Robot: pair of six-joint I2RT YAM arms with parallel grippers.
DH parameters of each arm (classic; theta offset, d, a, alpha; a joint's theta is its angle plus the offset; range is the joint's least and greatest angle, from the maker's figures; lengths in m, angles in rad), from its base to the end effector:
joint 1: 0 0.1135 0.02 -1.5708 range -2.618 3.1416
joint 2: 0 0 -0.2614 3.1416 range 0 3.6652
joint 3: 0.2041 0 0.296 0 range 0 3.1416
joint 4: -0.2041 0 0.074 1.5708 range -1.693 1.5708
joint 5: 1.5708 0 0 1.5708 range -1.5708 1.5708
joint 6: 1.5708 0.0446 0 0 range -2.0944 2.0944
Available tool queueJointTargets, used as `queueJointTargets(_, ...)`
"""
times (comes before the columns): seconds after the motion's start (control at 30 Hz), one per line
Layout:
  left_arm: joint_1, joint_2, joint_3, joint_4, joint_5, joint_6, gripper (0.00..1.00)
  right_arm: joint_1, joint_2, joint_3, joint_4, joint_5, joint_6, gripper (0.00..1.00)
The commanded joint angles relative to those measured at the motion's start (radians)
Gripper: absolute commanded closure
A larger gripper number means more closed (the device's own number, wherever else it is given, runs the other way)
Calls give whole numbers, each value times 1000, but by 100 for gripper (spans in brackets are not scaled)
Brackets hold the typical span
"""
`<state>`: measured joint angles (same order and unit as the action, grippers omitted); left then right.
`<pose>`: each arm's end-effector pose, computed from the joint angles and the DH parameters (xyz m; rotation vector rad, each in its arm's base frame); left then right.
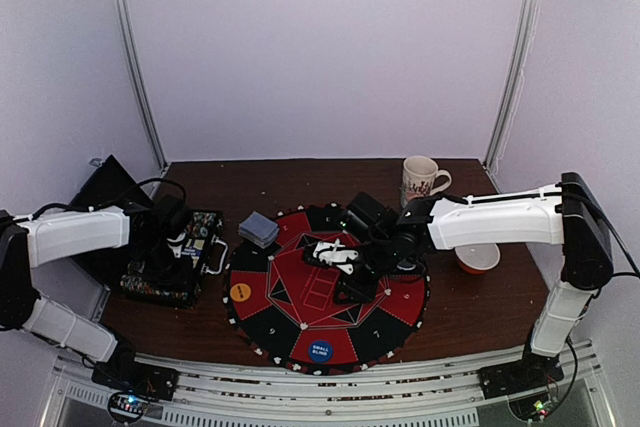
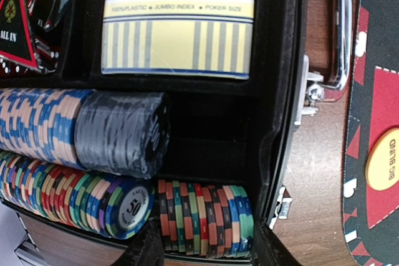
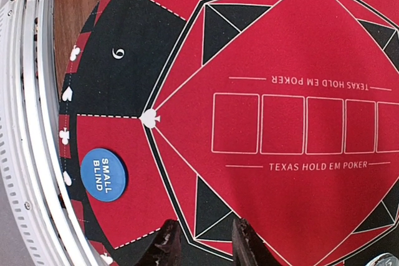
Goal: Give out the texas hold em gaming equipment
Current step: Pick up the pile of poker chips from the chip case.
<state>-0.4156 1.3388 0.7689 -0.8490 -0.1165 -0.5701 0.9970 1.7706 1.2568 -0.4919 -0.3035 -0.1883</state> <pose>0.2347 -0.0979 0.1451 -0.2409 2.9427 0.0454 0.2147 0.3568 0.1810 -1.5831 2.1396 0.6775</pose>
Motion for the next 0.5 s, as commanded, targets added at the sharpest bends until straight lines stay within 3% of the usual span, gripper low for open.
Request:
queueJointTargets(0.0,17,-7,-33,18,-51,-50,60,-5,-50,-13,-16,-2,-14,68)
queueJointTargets(0.47,17,40,-7,-31,-53,-21,64,-5,-60,-20,-13,-9,-35,67)
